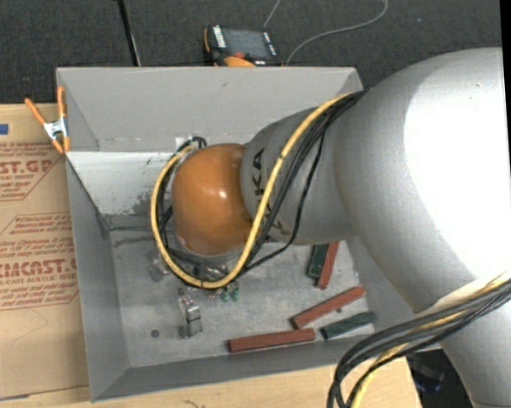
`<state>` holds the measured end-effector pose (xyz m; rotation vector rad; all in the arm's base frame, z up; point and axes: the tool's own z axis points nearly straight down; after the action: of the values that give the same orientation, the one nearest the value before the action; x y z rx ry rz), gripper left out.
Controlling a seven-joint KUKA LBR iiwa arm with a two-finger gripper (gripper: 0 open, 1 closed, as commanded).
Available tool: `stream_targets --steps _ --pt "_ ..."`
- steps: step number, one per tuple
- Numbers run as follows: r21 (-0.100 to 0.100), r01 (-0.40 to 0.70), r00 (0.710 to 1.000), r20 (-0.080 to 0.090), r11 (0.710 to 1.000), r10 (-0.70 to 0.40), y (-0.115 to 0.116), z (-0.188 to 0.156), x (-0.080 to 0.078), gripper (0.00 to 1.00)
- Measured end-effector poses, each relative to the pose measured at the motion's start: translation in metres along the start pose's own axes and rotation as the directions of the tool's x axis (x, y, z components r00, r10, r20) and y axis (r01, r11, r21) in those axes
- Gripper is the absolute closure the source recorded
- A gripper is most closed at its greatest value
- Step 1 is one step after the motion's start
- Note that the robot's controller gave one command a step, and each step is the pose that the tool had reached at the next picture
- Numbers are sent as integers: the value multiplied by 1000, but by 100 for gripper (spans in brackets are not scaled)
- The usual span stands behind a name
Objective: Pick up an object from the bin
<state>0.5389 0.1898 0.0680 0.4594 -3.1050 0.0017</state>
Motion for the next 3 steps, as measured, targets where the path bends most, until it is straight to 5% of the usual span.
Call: stream_targets --steps 1,2,3 --pt "4 167 986 10 986 -167 -85 -61 -28 0" --pt "4 327 945 12 945 -327 -97 -158 -14 0" --pt "1 216 976 4 976 -216 -122 -175 52 0"
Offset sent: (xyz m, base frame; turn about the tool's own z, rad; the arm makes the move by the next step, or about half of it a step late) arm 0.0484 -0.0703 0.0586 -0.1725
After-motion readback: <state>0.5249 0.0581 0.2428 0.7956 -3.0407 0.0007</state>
